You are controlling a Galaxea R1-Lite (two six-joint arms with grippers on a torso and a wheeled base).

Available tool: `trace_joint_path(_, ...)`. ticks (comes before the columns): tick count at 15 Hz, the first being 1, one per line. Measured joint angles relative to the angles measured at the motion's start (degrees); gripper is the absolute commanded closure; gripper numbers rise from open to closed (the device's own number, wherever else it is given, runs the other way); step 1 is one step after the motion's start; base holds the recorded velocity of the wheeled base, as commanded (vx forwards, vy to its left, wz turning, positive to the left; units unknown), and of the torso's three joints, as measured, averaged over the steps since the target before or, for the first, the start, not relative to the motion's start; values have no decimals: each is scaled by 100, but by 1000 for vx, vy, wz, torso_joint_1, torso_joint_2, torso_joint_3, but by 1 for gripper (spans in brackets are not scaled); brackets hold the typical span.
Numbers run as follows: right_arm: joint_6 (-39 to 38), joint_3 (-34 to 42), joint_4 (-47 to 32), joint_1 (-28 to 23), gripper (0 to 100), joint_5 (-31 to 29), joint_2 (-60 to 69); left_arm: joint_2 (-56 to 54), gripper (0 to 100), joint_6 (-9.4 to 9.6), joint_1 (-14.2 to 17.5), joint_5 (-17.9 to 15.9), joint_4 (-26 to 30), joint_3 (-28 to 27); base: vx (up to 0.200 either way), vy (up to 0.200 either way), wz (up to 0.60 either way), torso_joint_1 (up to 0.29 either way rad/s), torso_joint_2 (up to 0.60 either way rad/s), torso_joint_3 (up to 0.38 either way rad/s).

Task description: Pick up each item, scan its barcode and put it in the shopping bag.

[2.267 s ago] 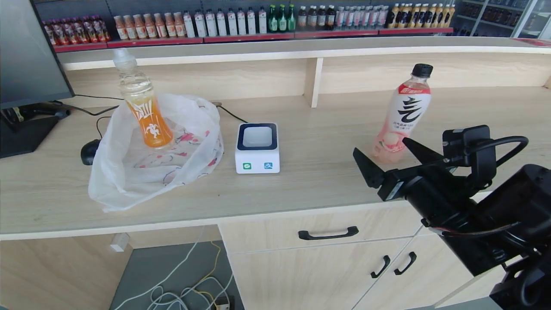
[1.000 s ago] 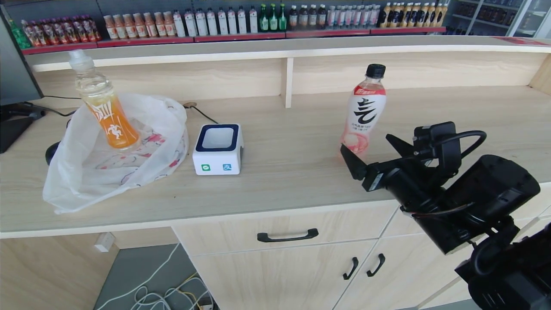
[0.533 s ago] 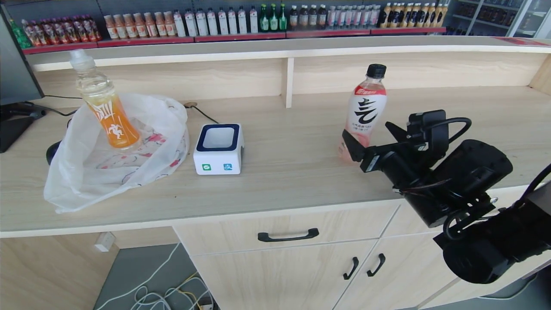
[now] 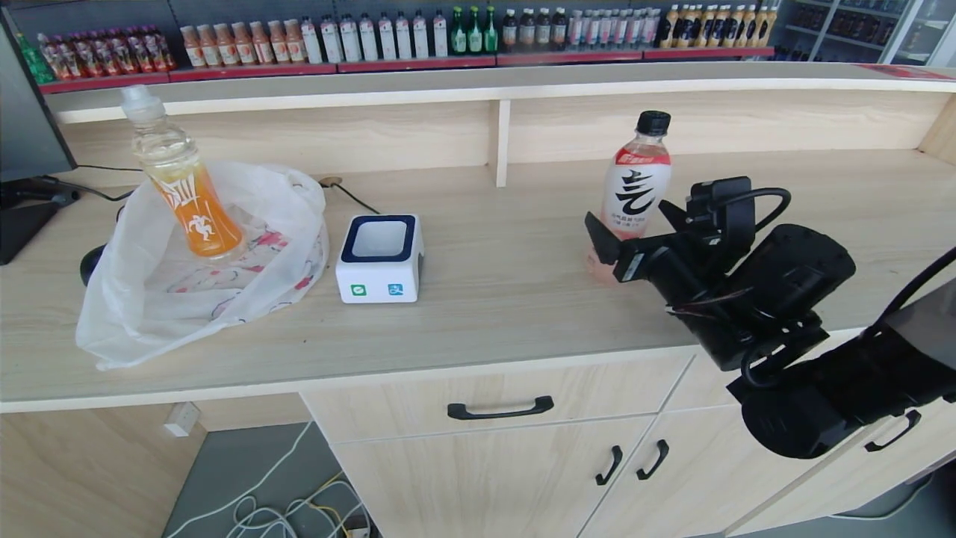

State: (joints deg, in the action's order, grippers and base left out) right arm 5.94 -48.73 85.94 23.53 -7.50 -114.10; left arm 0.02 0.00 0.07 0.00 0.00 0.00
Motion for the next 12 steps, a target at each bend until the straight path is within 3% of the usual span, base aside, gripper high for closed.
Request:
trace_joint_path(5,-15,-1059,-1246,-27,0,11,-20,0,0,0,0,0,0,0,0,0,0,0,0,0)
trace_joint_path(12,-11,-1293,-1363,-35,0,13,-73,0,0,0,0,0,0,0,0,0,0,0,0,0)
